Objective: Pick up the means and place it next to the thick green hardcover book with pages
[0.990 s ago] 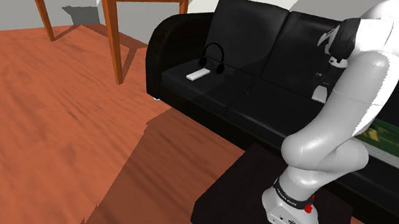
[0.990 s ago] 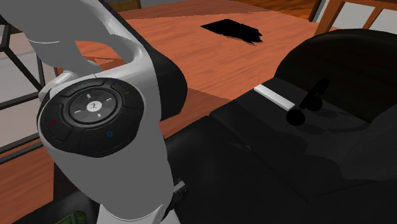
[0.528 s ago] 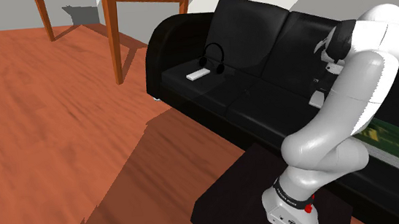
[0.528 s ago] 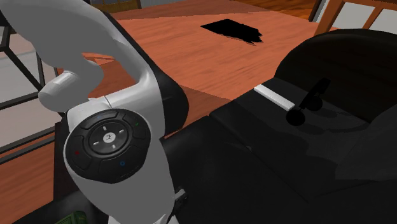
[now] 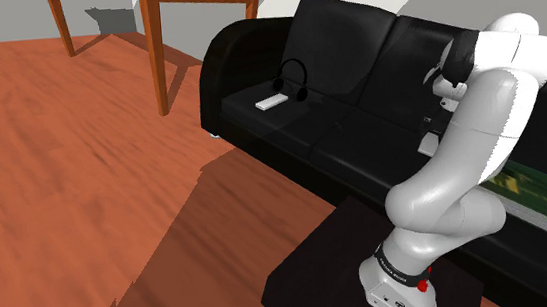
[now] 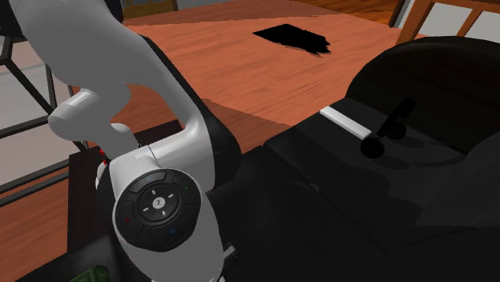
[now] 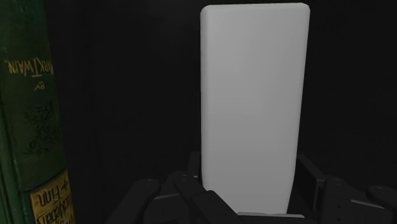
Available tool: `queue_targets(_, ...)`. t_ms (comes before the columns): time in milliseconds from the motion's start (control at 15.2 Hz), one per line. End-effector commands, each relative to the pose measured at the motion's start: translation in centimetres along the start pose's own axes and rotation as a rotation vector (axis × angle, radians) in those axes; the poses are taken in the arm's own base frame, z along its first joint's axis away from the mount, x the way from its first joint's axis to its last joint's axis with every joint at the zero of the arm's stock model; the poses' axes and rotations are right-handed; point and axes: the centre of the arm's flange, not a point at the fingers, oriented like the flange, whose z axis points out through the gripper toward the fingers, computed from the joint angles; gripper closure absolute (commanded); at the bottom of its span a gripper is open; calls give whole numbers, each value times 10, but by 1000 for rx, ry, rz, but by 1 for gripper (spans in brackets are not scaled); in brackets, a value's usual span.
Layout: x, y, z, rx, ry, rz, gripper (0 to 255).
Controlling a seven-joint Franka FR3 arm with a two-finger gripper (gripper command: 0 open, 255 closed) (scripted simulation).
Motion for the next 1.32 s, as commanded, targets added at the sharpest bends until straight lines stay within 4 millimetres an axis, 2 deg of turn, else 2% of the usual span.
queue_targets(0,0,0,10,0,1,0,255)
queue_targets(264,0,0,29,0,1,0,255)
queue_targets(726,0,0,29,0,1,0,255)
queue_targets(792,0,0,29,0,1,0,0)
queue_targets(1122,0,0,29,0,1,0,0)
queue_targets(1254,0,0,3,0,1,0,0)
